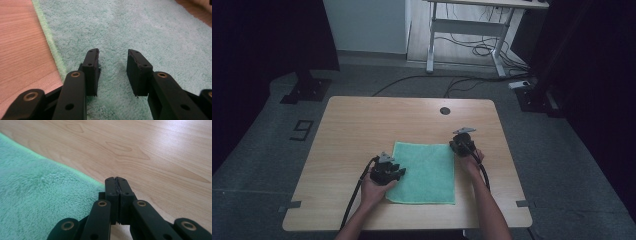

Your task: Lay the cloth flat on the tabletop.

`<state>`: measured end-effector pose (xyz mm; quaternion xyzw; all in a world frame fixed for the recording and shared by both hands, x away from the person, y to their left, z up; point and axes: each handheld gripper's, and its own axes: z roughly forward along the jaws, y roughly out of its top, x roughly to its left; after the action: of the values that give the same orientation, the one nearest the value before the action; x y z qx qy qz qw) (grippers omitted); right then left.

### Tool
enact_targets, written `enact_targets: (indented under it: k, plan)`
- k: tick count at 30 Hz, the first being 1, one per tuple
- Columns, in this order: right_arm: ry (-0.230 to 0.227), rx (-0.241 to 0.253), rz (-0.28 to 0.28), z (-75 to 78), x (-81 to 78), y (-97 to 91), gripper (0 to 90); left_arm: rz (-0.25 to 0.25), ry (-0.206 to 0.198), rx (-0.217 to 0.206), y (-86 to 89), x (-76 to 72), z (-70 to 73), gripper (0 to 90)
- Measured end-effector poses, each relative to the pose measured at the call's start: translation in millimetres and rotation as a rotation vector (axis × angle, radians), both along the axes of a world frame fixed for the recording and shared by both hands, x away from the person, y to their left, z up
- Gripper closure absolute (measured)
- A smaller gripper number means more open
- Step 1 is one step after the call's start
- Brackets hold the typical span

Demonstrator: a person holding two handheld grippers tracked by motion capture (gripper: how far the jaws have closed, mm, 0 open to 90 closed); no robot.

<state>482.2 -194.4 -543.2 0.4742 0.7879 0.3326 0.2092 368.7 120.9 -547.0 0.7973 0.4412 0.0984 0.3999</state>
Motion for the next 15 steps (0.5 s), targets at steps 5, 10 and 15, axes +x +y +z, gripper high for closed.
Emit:
enact_targets:
  k: [5, 10, 15]
  plan:
    - [-0.064, 0.046, -0.058, 7.7, -15.0, -3.1, 63.5, -0.008, -0.012, 0.004, -1.8, -1.4, 0.4, 55.4]
    - [-0.113, 0.105, -0.004, 23.3, -57.9, -5.6, 62.0, 0.005, -0.048, -0.003, 2.2, 15.4, 8.9, 55.2]
    - [-0.075, 0.115, 0.041, 18.7, -95.4, 7.9, 59.0, -0.014, -0.046, 0.018, -2.8, 43.7, 15.1, 56.5]
